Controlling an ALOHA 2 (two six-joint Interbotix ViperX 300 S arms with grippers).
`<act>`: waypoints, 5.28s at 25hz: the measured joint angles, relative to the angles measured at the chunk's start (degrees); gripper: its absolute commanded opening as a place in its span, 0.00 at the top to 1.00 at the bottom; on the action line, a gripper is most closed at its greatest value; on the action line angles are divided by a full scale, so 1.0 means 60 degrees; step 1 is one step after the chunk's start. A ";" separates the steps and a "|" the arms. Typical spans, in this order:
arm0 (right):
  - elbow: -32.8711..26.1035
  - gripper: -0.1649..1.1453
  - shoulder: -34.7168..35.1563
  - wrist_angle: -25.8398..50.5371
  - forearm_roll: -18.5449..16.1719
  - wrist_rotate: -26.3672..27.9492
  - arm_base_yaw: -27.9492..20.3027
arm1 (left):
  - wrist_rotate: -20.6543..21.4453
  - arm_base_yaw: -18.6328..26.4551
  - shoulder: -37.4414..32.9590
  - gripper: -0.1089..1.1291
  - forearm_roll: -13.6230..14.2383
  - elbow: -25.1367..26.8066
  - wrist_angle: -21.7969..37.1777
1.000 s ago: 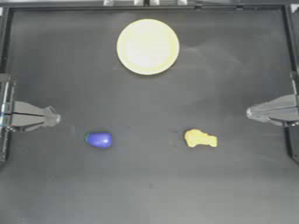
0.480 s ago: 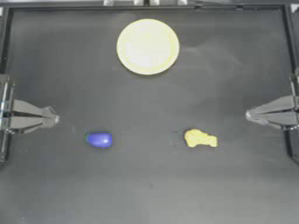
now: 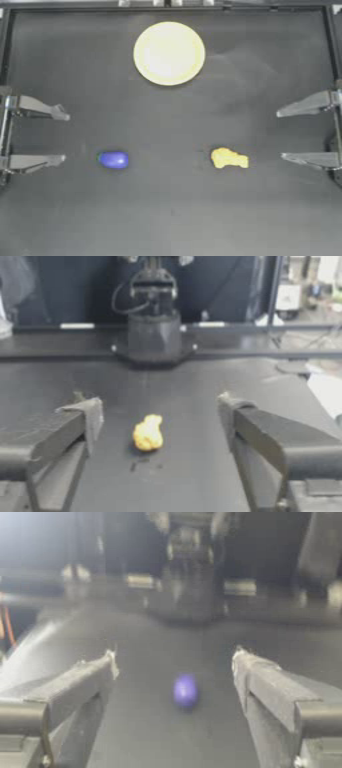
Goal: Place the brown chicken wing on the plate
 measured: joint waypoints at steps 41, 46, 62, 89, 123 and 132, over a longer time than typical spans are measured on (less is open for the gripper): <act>-0.3896 0.12 0.8174 0.5918 0.0264 0.0264 -0.0059 | -0.0059 0.0439 0.0000 0.08 -0.0015 -0.0190 0.0835; -0.3926 0.12 0.8467 0.5728 0.0264 0.0293 0.0029 | -0.0059 0.0439 0.0015 0.08 -0.0015 -0.0190 0.0835; -0.3999 0.25 0.9302 0.5332 0.0176 0.0293 0.0176 | -0.0073 0.0439 0.0000 0.08 -0.0044 -0.0190 0.0835; -0.4526 0.57 0.7266 0.3149 -0.1465 0.0176 -0.1963 | -0.0073 0.0571 0.0513 0.08 -0.0088 -0.0366 0.1157; -0.8628 0.57 1.2920 0.1245 -0.3281 0.0161 -0.4937 | -0.0073 0.0601 0.1304 0.08 -0.0088 -0.0659 0.1172; -0.8628 0.55 1.3140 0.1274 -0.3281 0.0161 -0.4790 | -0.0073 0.0703 0.1304 0.08 -0.0088 -0.0659 0.1172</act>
